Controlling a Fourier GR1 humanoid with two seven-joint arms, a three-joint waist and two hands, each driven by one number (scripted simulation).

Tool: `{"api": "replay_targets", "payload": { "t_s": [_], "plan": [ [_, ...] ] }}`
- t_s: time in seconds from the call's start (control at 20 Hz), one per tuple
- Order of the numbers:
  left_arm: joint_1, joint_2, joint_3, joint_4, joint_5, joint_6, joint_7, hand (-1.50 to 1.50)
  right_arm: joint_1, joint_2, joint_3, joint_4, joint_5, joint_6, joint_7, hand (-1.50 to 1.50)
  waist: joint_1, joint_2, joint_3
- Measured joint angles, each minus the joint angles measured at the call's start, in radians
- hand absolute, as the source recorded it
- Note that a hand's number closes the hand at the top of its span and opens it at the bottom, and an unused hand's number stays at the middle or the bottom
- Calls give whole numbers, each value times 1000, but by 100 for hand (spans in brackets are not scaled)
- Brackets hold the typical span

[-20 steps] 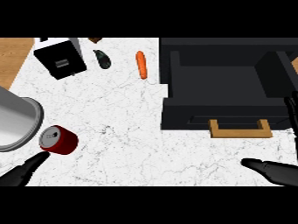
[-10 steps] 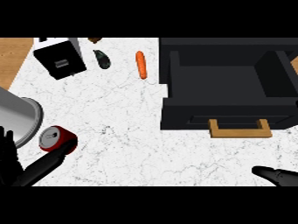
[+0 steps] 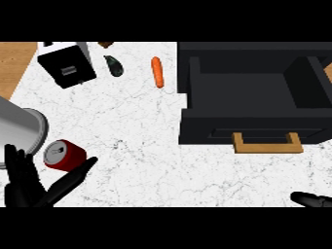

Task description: Pick up the can, place it into the drawer and close the drawer

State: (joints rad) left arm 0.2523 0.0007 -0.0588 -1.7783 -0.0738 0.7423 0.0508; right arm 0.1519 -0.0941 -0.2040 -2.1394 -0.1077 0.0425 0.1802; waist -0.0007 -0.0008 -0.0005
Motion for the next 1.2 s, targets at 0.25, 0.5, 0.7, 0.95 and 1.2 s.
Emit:
{"api": "replay_targets", "payload": {
  "t_s": [0.25,0.5,0.7,0.95,1.2],
  "plan": [
    [-28,1,63,155,127,-19,-154,-150,45,11,-7,-30,-11,25,-6,-150,-1,0,0],
    [-55,1,109,286,219,-53,-272,-150,6,-1,-24,-60,-16,13,57,-150,0,0,0],
    [-88,0,128,391,273,-68,-347,-150,17,9,-35,-43,-18,31,30,-150,-1,0,0],
    [-123,9,193,502,333,-129,-425,-150,5,8,-43,-63,-10,32,59,-150,-1,1,0],
    [-185,17,241,623,382,-148,-488,-150,9,5,-62,-74,-20,49,68,-150,-2,1,0]
  ]
}}
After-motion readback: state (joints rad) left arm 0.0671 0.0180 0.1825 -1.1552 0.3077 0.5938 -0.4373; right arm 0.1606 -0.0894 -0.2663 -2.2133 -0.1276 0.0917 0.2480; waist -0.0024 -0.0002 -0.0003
